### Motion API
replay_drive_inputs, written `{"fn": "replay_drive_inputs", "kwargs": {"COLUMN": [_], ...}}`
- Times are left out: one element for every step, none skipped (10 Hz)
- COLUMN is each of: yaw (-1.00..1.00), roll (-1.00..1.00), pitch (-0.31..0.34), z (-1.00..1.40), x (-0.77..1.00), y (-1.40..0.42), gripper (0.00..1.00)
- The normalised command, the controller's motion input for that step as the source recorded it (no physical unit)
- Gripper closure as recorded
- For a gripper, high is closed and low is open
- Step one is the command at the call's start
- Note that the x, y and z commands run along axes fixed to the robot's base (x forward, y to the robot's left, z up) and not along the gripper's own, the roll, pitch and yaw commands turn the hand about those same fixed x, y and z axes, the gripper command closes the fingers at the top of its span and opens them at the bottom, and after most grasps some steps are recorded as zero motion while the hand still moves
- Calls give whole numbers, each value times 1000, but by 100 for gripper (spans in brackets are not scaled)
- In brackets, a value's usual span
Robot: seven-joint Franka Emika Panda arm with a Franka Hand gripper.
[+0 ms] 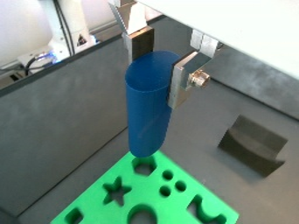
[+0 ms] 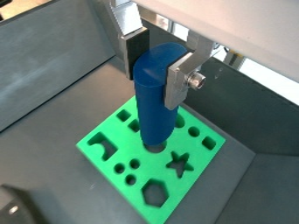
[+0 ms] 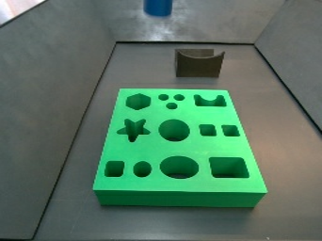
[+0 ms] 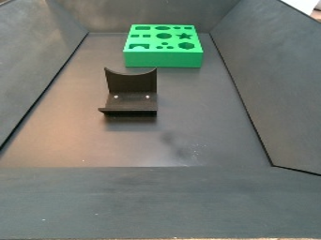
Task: Pick up the oval object. Move up. Place the oval object on the fixture. Regrasp the oval object. Move to above the board. Insert the oval object.
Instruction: Insert the oval object.
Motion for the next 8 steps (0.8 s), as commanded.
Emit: {"fn": "replay_drive_inputs", "kwargs": {"yaw": [0, -11, -337, -434, -449, -431, -446, -514], "roll": [67, 86, 59, 77, 54, 67, 69, 70], "pitch": [-141, -89, 0, 0, 0, 0, 0, 0], "z": [-391, -351, -254, -200, -194, -226, -249, -291], "x": [0, 11, 194, 291, 349, 374, 371, 343], "y": [-640, -663, -566, -571, -517, -520, -503, -460], "gripper": [100, 100, 100, 100, 100, 100, 100, 100]}}
